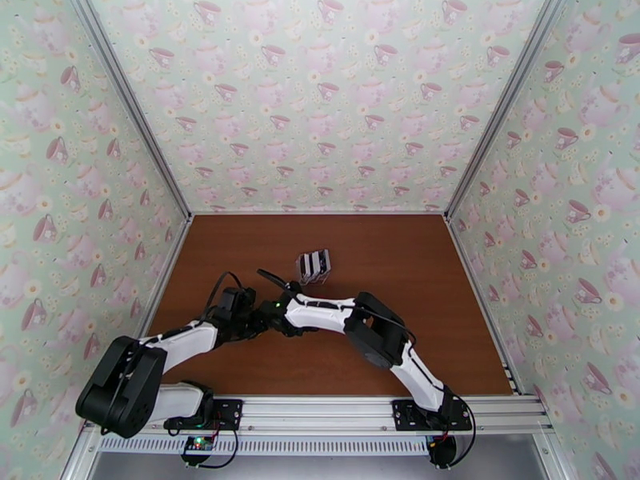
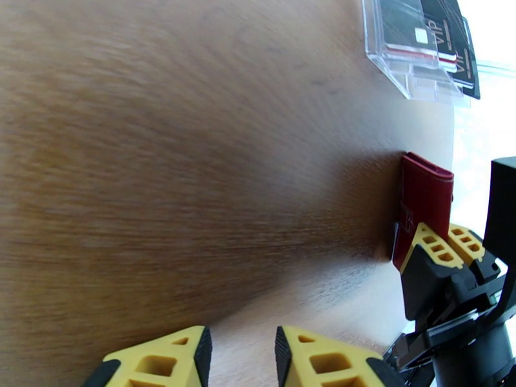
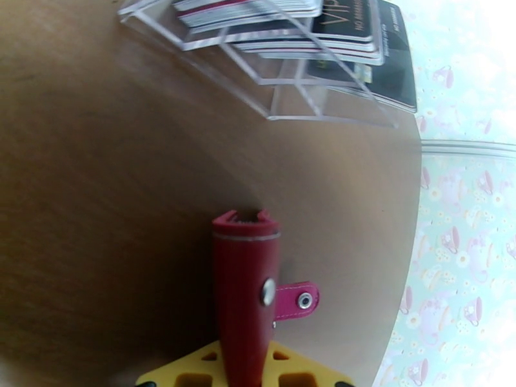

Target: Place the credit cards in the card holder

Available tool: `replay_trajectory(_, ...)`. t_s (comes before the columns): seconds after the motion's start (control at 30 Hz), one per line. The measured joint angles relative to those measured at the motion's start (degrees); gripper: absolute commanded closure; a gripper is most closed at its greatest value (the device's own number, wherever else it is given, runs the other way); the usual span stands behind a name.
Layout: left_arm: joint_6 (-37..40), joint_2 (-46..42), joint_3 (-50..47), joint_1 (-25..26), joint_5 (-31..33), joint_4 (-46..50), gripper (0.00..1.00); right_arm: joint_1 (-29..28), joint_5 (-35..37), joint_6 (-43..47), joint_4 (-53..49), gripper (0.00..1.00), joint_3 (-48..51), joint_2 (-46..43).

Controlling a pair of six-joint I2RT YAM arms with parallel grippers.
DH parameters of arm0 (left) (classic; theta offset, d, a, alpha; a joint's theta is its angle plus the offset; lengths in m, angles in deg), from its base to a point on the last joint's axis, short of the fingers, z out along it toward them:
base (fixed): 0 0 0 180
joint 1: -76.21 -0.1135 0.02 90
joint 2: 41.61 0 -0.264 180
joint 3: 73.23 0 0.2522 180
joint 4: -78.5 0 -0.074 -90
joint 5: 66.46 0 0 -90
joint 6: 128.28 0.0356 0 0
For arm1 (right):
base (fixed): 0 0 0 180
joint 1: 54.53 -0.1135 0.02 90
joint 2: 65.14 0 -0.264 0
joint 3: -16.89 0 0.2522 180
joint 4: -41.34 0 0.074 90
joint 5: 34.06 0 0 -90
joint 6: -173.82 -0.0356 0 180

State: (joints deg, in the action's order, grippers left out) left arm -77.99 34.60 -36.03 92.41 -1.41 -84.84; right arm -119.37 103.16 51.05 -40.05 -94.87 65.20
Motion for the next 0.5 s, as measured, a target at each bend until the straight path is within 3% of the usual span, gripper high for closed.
replay_trajectory(0.13,0.0,-1.2,-0.1,-1.0,0.6,1.9,0.65,0.0,-2.1,0.0,2.2,0.79,1.0,-0.7)
replay_trajectory(0.37,0.1,-2.3,-0.1,-2.9,0.9,4.1,0.65,0.2,-9.2,1.1,8.0,0.7,2.6,-1.2)
replay_trajectory(0.5,0.3,-2.5,-0.1,-3.5,0.8,4.6,0.65,0.9,-12.0,1.4,10.1,0.59,4.0,-2.7)
